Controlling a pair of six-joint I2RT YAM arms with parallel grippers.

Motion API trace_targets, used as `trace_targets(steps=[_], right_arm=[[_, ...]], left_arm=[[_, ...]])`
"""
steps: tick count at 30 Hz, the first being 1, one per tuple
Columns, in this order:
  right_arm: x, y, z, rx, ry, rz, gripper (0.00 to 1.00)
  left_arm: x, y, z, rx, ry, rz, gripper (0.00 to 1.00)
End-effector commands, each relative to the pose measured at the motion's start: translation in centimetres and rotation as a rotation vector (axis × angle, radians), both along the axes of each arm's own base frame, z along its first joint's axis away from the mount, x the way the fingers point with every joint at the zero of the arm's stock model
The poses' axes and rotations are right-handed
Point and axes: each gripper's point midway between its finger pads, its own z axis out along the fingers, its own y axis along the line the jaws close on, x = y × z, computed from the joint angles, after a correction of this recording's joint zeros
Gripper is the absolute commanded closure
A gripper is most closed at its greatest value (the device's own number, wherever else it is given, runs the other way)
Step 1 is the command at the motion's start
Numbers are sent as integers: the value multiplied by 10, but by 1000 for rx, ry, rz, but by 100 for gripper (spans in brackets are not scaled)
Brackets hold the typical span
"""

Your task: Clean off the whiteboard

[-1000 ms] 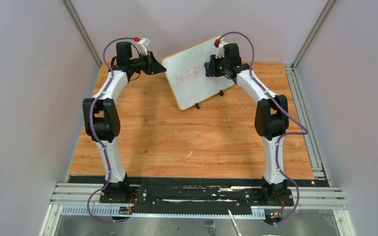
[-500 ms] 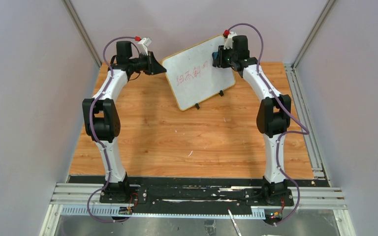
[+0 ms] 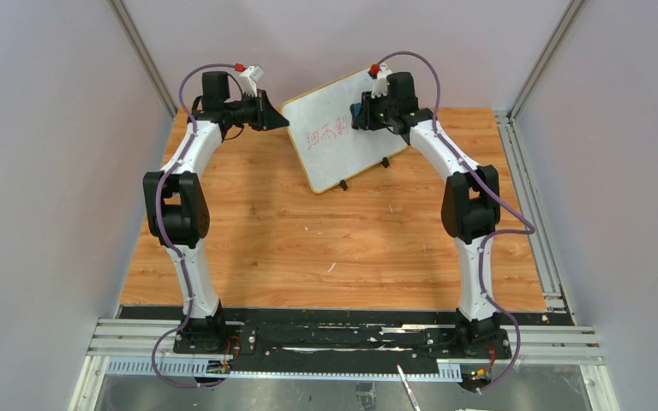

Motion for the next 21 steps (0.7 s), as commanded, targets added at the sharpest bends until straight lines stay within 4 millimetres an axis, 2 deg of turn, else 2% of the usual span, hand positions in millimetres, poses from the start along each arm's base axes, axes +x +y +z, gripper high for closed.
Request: trace_targets(steps=[1,5,14,19,21], right_arm=[[-28,34,-2,10,16,101,100],[-21,23,-2,-15,9,72,100],[15,-27,-9,-62,18,-47,99],[29,-52,-4,-57,7,-94,99],[31,-54,-1,-51,2,-94,99]], left_arm=[[-9,-11,-4,17,4,-53,100],[-10,-12,-4,19,4,-56,100],[-11,-11,-6,25,8,-56,100],[-11,-11,-5,24,8,-56,100],[-11,-11,-5,24,7,-56,100]])
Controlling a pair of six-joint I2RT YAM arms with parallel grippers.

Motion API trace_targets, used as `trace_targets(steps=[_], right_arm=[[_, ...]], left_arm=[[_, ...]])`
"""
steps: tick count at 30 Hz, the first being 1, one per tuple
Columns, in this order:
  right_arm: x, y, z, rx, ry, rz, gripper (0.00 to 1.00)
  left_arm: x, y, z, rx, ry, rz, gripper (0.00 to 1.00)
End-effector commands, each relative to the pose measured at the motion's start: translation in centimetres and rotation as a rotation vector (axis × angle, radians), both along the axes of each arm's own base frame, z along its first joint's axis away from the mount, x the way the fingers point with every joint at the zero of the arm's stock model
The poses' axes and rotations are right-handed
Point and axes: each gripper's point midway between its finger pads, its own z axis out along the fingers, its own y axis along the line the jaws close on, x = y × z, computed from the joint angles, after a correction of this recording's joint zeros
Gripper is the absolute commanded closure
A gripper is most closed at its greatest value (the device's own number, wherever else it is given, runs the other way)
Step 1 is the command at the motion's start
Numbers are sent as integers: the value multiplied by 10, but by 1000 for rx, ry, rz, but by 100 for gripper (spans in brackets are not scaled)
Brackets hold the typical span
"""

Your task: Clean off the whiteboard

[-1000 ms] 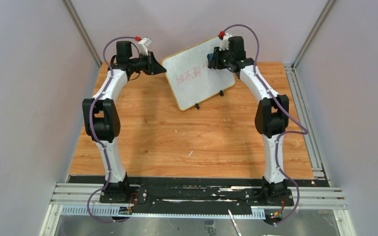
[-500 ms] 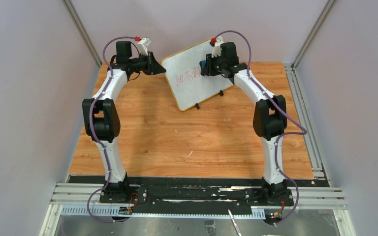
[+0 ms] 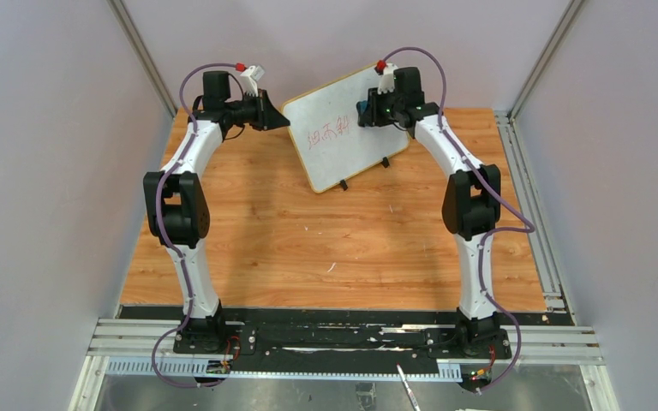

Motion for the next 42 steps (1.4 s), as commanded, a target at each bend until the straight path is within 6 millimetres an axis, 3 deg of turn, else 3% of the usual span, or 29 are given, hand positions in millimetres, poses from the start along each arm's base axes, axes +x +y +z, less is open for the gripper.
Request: trace_targets(steps=[1,13,29,34,42], right_arm=[[24,-36,0,-25,-27,-77,99],[20,-14,17,27,-48,-25,100],[-22,74,37,89,-70,164,100],[-13,61,33,50,-85,123,100],[18,7,38,40,-99,-14,99]], left_arm=[[-11,-10,-6,22,12,-52,100],[-11,-10,-7,27,12,-54,100],[-12,-11,-8,28,16,-56,100],[-12,-12,-7,27,17,-59,100],[-14,-11,-9,31,19,-59,100]])
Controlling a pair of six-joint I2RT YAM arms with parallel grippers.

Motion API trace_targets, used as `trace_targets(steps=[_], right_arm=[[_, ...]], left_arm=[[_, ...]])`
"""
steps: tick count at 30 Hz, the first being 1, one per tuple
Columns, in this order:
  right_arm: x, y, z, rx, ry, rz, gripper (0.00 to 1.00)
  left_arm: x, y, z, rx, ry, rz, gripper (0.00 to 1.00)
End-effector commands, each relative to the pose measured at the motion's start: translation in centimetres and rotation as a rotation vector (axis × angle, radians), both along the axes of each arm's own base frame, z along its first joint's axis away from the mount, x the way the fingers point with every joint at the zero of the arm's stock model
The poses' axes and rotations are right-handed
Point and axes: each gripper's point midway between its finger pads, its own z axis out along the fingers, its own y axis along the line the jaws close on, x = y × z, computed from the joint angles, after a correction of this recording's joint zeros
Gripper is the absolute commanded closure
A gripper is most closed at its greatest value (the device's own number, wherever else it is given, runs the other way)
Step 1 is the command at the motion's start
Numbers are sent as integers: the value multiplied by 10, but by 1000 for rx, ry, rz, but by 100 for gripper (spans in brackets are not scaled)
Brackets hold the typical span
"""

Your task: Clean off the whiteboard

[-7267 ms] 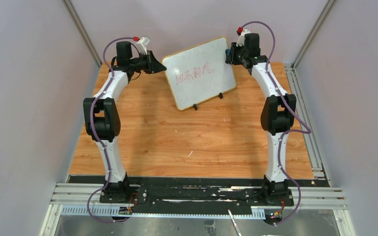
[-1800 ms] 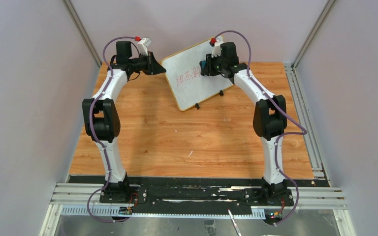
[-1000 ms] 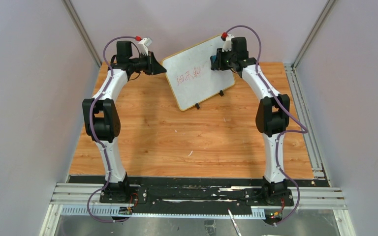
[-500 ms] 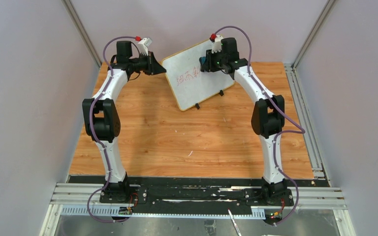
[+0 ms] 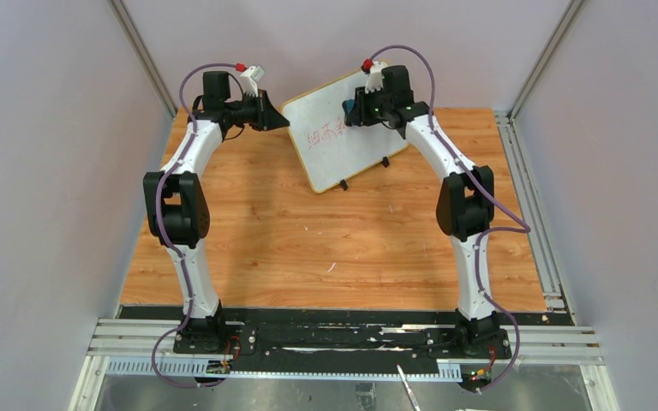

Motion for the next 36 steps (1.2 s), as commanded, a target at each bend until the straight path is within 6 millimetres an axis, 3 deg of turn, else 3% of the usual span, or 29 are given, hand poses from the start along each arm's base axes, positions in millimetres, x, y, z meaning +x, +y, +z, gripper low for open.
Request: trace_targets(steps=[1,9,15,22,36], right_arm=[[30,-34,27,29,-71,-102,99],[52,-61,45,98,-106,-198,99],[49,-51,44,133,-84,-169,99],[29,-25,25,127,-38,-91,99],[-45,43,-4,71,20,85,99]], left_arm=[[-13,-13,-7,20,17,-59,100],[-15,-12,-8,22,18,-59,100],[-14,-12,-7,22,17,-57,100],[-13,-13,-8,22,18,-58,100],[-12,-15,-9,22,19,-60,100]])
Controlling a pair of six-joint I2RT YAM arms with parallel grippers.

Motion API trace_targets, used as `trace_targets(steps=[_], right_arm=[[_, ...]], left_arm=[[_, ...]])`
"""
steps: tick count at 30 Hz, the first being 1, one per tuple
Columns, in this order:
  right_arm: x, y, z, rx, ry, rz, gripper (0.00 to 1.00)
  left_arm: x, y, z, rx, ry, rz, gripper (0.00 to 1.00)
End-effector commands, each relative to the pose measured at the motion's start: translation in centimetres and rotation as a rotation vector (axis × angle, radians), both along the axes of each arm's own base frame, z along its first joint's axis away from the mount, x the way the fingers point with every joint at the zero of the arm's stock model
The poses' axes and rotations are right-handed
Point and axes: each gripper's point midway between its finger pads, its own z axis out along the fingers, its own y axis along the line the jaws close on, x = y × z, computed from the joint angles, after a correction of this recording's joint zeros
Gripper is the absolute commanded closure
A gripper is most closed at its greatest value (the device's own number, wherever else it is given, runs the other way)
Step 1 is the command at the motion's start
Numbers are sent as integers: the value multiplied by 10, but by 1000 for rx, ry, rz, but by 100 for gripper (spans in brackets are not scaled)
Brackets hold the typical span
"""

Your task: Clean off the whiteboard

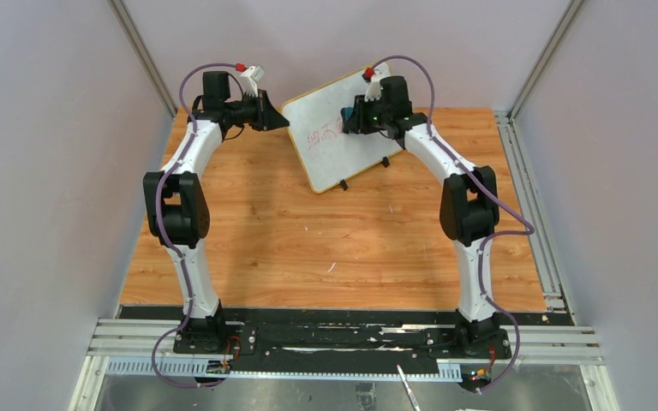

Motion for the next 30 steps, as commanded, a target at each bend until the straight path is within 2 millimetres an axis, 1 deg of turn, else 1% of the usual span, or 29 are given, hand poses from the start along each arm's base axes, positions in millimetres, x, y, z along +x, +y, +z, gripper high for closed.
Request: trace_targets(steps=[1,4,5,7,12,18,25,28,30], right_arm=[[-39,43,2,-18,-11,131,99],[-53,57,-2,-46,-12,176,100],[-55,59,-4,-59,-13,183,99],[-53,57,-6,-77,-15,174,100],[-33,35,-10,-90,3,106,99],[-6,-1,-10,-113,8,17,99],[13,-44,-8,-139,5,-70,99],[17,-52,-7,-136,3,-88,99],[16,-49,-6,-128,5,-78,99]], left_arm=[[-12,-15,-9,23,22,-56,100],[-12,-16,-8,23,21,-57,100],[-12,-16,-8,23,21,-57,100],[-12,-16,-9,24,22,-57,100],[-13,-15,-8,27,20,-59,100],[-13,-15,-8,27,23,-56,100],[-13,-15,-8,31,19,-57,100],[-13,-15,-9,30,25,-55,100],[-14,-15,-9,30,27,-55,100]])
